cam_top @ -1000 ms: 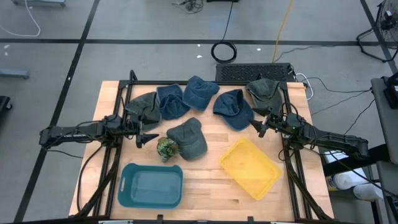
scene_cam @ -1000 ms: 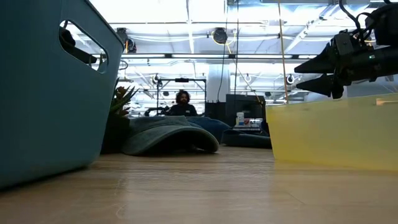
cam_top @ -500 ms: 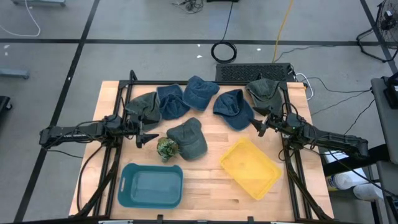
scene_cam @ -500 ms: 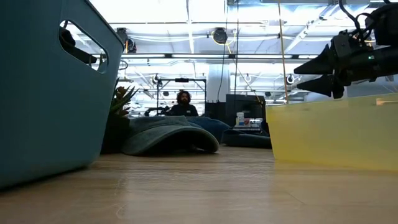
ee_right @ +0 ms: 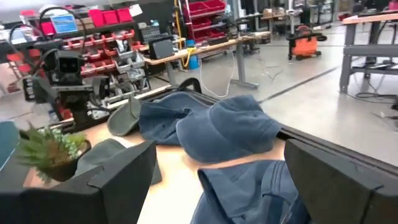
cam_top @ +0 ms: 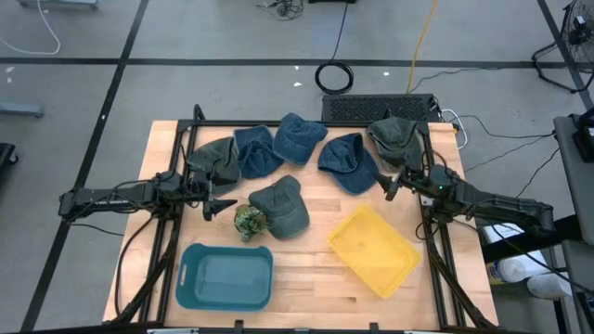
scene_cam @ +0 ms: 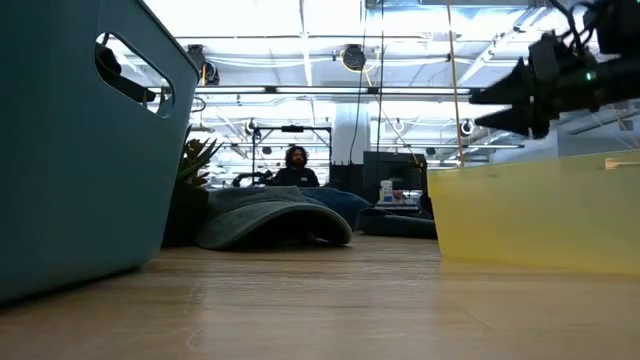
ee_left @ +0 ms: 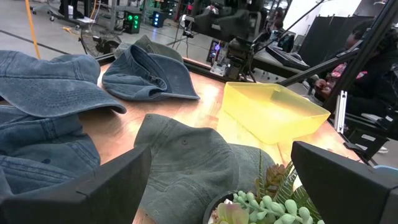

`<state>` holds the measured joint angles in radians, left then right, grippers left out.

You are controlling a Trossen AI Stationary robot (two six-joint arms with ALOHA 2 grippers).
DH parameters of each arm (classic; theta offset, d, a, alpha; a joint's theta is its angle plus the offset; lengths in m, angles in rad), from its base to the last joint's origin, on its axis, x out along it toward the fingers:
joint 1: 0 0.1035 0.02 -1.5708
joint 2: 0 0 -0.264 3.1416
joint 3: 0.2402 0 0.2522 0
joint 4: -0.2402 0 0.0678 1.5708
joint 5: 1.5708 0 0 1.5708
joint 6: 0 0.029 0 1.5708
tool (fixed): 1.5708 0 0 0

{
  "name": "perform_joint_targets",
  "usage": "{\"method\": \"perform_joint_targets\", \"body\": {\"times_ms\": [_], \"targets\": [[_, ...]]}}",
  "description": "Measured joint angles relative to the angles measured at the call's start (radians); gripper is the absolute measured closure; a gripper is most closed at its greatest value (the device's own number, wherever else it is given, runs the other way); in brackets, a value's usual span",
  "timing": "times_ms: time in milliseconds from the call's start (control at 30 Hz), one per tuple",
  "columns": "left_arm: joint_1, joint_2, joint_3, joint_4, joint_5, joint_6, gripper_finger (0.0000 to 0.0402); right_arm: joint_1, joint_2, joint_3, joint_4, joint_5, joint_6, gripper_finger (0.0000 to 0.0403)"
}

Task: Pick & Place hat
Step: Put the right blue cap into the blue bin

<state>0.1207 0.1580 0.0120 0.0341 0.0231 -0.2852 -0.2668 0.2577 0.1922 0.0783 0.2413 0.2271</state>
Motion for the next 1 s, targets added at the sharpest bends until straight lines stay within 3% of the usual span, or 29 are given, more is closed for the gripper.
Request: {"method": "perform_joint_targets", "body": {"times_ms": [633,1000], "targets": [[0.0,0.0,0.0,0.0,0.0,0.0,0.0004,0.0,0.31,0.656,-0.434,-0.002,0.067,0.0057],[0.0,0.0,0.0,0.0,0.0,0.0,0.0004,0.0,0.433,0.9,-0.571,0.002,0.032,0.0057]]}}
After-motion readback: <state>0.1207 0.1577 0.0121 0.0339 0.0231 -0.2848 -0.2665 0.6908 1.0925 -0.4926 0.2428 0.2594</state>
